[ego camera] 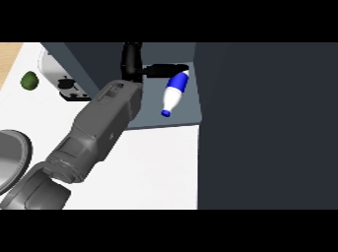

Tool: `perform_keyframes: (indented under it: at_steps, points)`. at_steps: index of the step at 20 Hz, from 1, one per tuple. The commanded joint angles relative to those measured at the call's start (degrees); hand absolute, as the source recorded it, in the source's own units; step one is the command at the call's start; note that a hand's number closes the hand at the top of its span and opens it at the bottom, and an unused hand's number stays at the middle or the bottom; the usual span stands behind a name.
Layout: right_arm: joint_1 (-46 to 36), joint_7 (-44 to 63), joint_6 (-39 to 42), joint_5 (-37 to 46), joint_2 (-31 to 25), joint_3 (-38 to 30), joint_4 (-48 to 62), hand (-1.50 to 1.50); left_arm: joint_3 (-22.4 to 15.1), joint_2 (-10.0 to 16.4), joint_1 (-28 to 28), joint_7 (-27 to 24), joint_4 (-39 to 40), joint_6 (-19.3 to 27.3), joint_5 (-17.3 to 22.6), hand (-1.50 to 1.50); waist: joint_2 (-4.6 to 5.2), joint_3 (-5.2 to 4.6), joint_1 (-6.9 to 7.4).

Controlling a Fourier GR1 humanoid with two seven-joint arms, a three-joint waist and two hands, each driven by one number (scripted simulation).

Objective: Pick up the bottled water, place it into the cabinet and close the cabinet

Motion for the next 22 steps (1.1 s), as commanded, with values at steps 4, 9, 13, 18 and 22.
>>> perform_keyframes:
  at_steps: [4, 9, 13, 18, 22]
  points:
    - [-0.5, 3.5, -1.2, -5.8, 0.0, -1.7, -4.0, -1.50, 1.6, -1.0, 1.8, -2.6, -1.7, -6.5, 0.3, -1.50, -0.84, 0.08, 2.54]
    - [2.0, 5.1, -1.8, -3.9, 1.1, 1.0, -6.5, -1.50, -1.6, -2.1, 6.3, -2.1, -7.4, -4.5, 1.6, -1.50, -1.40, 0.09, 2.35]
    - [5.2, 6.4, -1.4, -4.8, 0.2, 0.9, -10.2, -1.50, -4.4, -2.2, 11.8, -1.0, -14.8, -4.5, 3.1, -1.50, -1.86, 0.07, 2.98]
    - [1.7, 7.0, -3.3, -3.8, 0.8, 0.6, -8.0, -1.50, -11.0, -2.2, 19.7, 1.2, -26.1, -6.0, 6.0, -1.50, -1.80, 0.08, 3.94]
    - [2.6, 7.3, -3.9, 1.5, 2.4, 6.8, -8.8, -1.50, -14.5, -2.2, 26.0, 0.0, -32.7, -10.0, 8.4, -1.50, -1.65, 0.02, 3.80]
